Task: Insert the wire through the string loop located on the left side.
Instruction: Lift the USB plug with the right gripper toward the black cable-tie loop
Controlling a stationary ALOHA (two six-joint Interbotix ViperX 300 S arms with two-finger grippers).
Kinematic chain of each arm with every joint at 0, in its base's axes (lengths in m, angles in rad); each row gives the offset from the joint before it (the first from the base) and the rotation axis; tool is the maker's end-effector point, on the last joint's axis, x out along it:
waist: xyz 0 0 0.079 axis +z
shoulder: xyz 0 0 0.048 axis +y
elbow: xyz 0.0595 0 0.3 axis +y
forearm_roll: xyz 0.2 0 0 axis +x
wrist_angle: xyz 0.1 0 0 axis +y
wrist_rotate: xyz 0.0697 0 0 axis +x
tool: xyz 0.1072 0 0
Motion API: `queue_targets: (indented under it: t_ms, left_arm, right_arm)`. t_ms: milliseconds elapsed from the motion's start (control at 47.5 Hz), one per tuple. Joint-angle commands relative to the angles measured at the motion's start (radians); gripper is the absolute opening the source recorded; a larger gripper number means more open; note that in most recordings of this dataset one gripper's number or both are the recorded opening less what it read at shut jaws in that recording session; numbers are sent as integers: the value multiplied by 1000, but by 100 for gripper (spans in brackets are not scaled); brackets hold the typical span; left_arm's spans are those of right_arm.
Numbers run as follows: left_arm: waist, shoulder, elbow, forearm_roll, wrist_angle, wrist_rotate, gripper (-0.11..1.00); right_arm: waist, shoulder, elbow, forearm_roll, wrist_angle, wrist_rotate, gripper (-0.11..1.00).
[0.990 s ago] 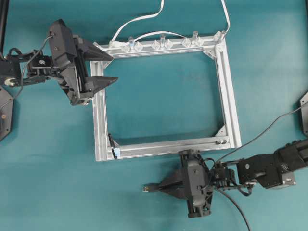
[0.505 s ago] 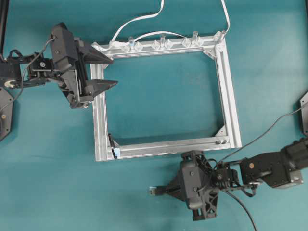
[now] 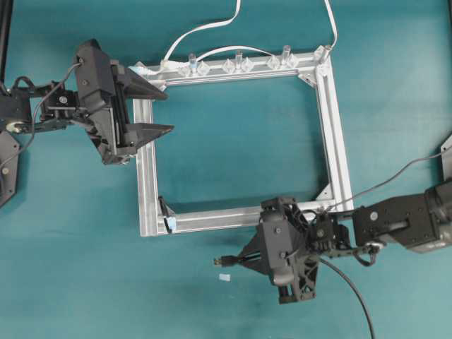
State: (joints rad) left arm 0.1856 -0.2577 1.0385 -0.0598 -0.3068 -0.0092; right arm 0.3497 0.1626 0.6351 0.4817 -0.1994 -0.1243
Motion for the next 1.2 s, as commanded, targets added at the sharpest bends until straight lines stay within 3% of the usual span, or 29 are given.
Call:
queue_targets:
  t_ms: [0,905,1179]
  left_arm:
    - [-5,-28,-8,0,0,-9,81]
    - [-5,-175,87,0,41,-9,81]
    - [-8,-184,97,0,43,-9,81]
  right_arm:
    - [-14,-51,-31,-3,6,-9,11]
    - [-52,-41,-60,-5,26,-12,11]
    - [-95,-41,-57,-38,52,-12,11]
